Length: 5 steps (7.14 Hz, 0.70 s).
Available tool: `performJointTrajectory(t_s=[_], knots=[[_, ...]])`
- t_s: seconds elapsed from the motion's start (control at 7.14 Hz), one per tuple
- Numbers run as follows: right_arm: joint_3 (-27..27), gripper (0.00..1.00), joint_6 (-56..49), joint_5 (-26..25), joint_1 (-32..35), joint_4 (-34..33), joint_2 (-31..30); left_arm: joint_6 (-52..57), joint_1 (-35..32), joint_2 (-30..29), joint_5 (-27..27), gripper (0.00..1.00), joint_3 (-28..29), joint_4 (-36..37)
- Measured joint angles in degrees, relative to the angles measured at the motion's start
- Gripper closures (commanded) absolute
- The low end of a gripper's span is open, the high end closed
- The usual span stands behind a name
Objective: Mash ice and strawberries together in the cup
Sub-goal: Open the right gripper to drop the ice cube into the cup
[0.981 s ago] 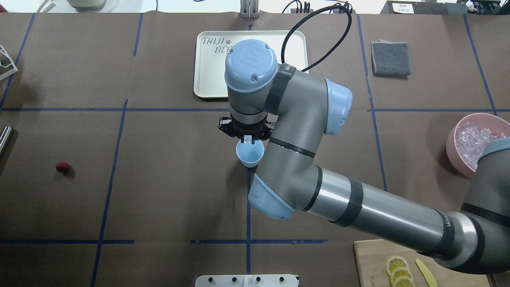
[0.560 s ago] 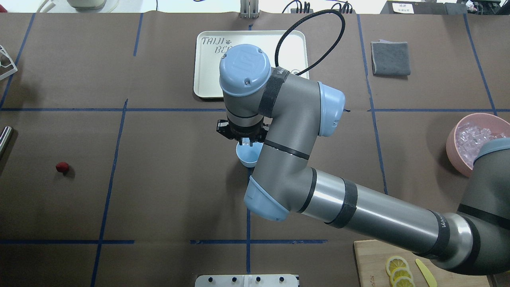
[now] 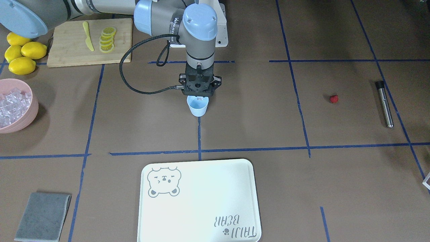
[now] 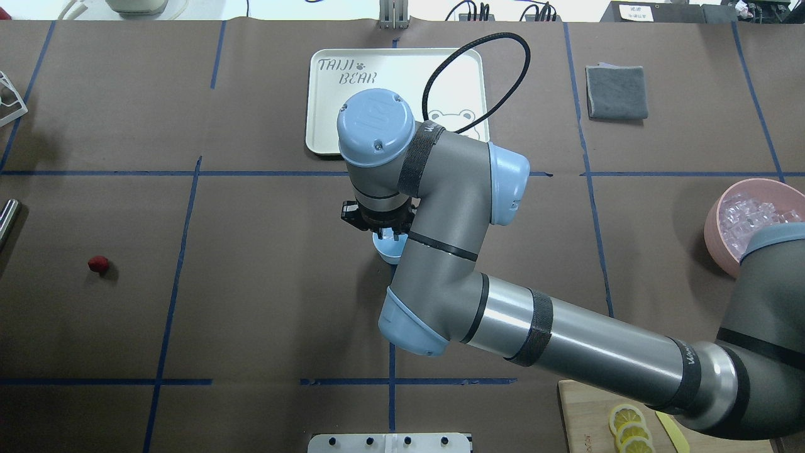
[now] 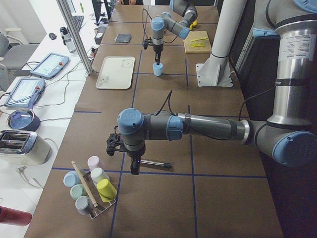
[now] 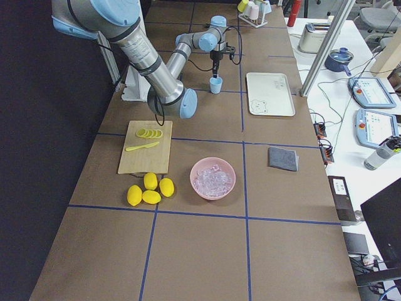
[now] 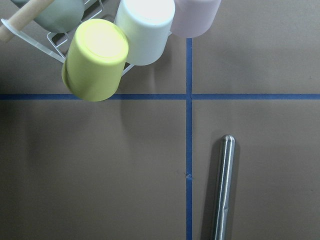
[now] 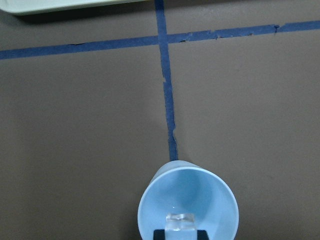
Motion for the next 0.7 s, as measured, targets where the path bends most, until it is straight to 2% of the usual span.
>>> performJointTrajectory(t_s=[0.28,0.42,0.56,0.7], knots=[[0.03,0.54,-0.12,0.03,0.04,0.0,-0.01,0.0,-0.05,0.03,0.0,0.0,-0.06,0.06],[0.06,0.45,-0.17,0.02,0.07,0.0,-0.07,0.01,-0.05,0.03,0.0,0.0,-0.07,0.08],[0.07,0.19,-0.22,-0.02,0.07,0.0,-0.18,0.0,-0.06,0.03,0.0,0.0,-0.07,0.08],[0.07,0.02,-0.28,-0.12,0.08,0.0,-0.3,-0.04,-0.05,0.04,0.0,0.0,-0.07,0.09]])
